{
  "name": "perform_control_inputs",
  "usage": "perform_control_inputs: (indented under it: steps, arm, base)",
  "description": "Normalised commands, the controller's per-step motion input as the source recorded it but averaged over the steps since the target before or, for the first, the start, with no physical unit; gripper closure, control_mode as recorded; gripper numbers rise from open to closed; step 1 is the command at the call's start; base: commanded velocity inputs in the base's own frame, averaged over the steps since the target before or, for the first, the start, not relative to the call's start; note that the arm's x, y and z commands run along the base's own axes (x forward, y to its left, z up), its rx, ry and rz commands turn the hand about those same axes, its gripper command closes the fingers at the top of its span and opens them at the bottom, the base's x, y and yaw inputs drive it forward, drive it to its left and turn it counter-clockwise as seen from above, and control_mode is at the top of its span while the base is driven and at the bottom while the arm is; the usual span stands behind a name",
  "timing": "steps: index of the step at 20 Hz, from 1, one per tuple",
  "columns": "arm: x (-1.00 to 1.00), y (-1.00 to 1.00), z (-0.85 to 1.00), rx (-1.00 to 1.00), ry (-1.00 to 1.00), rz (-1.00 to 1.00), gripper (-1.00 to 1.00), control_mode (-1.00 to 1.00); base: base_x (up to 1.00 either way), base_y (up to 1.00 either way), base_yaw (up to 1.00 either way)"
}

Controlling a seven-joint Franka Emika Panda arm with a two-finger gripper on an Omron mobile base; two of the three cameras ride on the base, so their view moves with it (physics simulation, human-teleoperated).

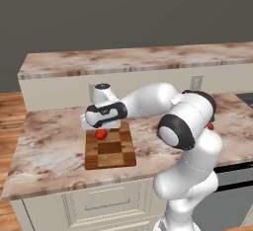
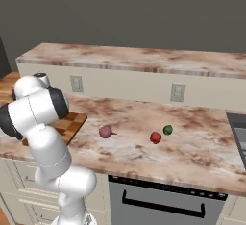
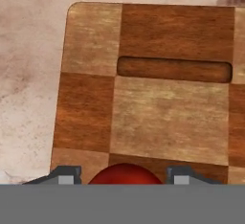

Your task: Place the avocado, onion, tomato, and bell pepper on the cutting board.

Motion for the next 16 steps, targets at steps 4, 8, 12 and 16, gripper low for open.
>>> perform_control_inputs:
  steps: [4,8,12,16]
  arm:
    - [0.02,0.0,-0.28,0.0,0.03,-0.01,1.0,-1.0]
    - [0.0,0.0,-0.19,0.0,0.0,-0.01,1.0,-1.0]
    - [0.0,0.0,-0.18,0.0,0.0,-0.02,1.0,-1.0]
    - [0.0,0.0,-0.2,0.0,0.0,-0.02,1.0,-1.0]
  base:
    - [0.0,0.0,0.0]
    - [0.0,0.0,0.0]
    - [0.0,0.0,0.0]
    - [0.0,0.0,0.0]
